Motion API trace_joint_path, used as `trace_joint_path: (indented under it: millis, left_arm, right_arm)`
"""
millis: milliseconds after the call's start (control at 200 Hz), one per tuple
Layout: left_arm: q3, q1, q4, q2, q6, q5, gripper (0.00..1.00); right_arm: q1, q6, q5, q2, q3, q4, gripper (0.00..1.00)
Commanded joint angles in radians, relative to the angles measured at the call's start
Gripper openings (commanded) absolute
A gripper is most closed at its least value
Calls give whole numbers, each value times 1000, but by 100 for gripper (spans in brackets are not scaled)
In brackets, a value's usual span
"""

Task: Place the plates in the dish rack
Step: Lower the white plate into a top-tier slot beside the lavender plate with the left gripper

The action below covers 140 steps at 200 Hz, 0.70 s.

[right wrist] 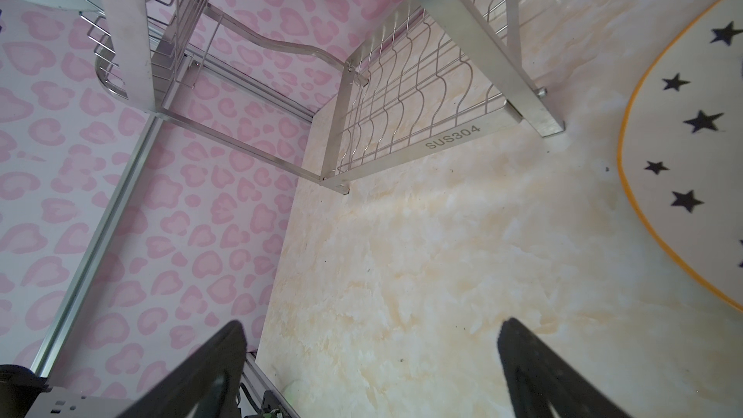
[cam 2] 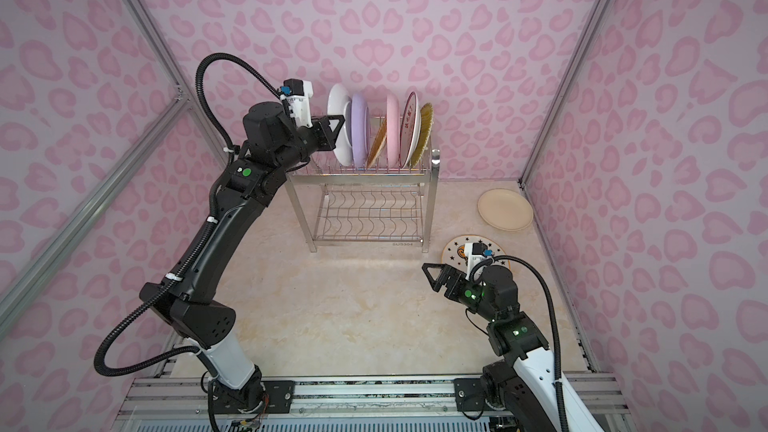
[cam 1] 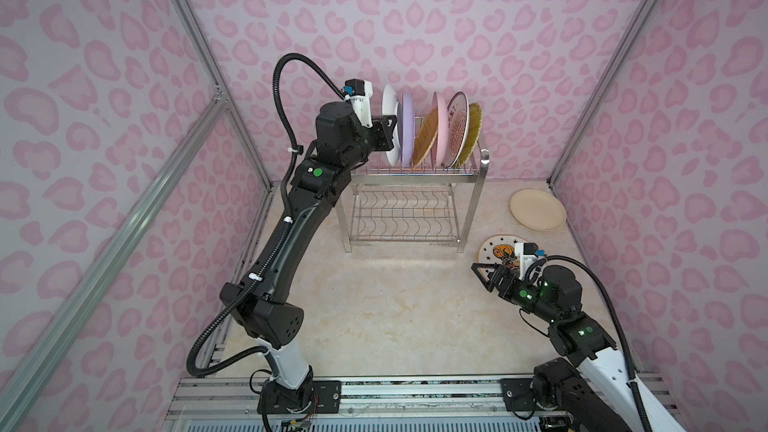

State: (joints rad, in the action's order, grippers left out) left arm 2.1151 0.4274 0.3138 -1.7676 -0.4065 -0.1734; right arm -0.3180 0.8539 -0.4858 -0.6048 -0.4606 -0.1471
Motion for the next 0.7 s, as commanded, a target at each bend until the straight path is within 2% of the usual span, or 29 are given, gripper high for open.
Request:
trace_joint_path:
  millis: [0,695]
  left_arm:
    - [13,3,-22,-9,44,53,4]
    - [16,20,5,-53,77,143,6]
  right_arm:
    - [-1,5,7,-3,8,26,98]
    - [-5,17,11,-1,20,37,98]
